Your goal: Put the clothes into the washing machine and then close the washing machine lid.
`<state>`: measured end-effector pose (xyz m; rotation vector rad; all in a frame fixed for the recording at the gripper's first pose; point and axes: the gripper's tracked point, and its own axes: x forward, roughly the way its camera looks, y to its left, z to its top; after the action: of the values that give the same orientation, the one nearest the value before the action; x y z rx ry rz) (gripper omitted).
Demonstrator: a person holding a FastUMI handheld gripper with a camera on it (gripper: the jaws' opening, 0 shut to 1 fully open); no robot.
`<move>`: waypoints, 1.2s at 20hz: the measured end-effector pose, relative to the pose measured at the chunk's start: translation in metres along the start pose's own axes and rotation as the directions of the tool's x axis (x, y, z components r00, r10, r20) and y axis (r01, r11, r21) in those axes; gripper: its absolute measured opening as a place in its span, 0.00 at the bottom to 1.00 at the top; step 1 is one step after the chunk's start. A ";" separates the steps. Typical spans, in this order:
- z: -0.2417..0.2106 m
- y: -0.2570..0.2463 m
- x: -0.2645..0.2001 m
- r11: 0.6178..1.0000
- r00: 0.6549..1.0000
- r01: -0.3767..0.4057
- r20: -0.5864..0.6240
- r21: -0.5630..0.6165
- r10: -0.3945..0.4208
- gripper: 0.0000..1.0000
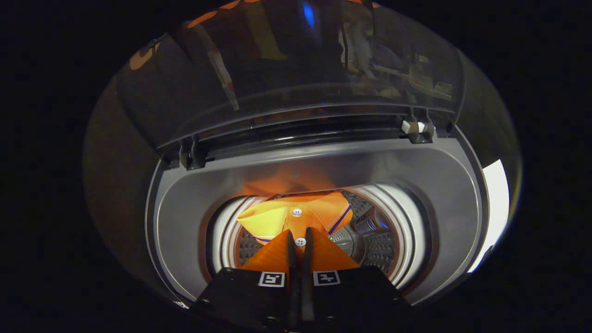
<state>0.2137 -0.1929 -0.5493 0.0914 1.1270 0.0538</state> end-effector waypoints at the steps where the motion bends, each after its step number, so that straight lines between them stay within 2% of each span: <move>1: -0.001 0.000 0.000 1.000 1.000 0.000 0.000 0.002 0.000 0.09; 6: -0.004 -0.005 0.006 1.000 1.000 0.028 -0.003 0.001 -0.028 0.09; 8: -0.004 -0.004 0.004 1.000 1.000 0.027 -0.004 0.007 -0.027 0.13; 12: -0.011 -0.005 0.004 1.000 0.999 0.019 -0.027 0.018 -0.019 0.44; 19: -0.009 -0.003 -0.009 1.000 1.000 0.014 0.014 0.029 -0.014 1.00; 24: 0.018 0.005 -0.063 1.000 0.991 0.000 0.134 0.007 -0.001 1.00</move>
<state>0.2026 -0.1939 -0.4842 0.1000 0.9935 0.0429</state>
